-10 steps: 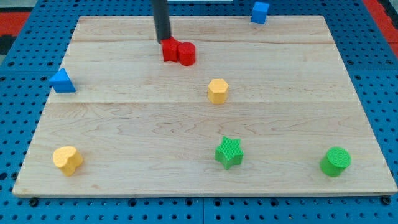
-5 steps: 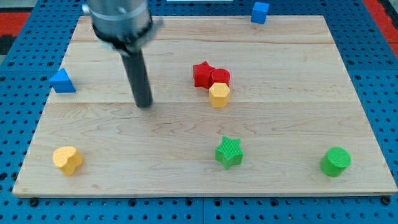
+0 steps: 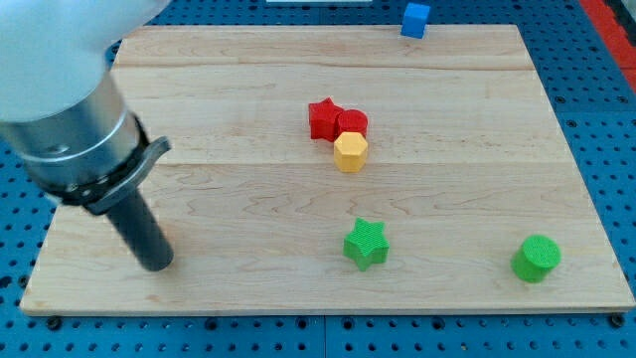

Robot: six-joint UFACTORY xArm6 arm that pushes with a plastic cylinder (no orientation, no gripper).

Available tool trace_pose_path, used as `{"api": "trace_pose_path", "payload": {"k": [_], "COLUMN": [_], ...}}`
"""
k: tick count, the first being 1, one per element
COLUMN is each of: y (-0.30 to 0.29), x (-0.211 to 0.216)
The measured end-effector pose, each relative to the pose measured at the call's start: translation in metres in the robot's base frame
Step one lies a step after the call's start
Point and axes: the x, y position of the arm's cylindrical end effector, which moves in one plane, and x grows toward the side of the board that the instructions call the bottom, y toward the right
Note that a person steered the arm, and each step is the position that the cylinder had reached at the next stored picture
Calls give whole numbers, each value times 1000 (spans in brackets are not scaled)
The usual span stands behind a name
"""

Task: Move the yellow heart towards the center of the board

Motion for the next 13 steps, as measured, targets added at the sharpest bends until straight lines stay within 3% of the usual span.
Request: {"api": "trace_pose_path", "payload": {"k": [2,3,4,5,6,10,13], "y": [-50,-50,4,-1,-49,-29,-42], "x": [-4,-23,-44,-46,-18,-62,-58]}}
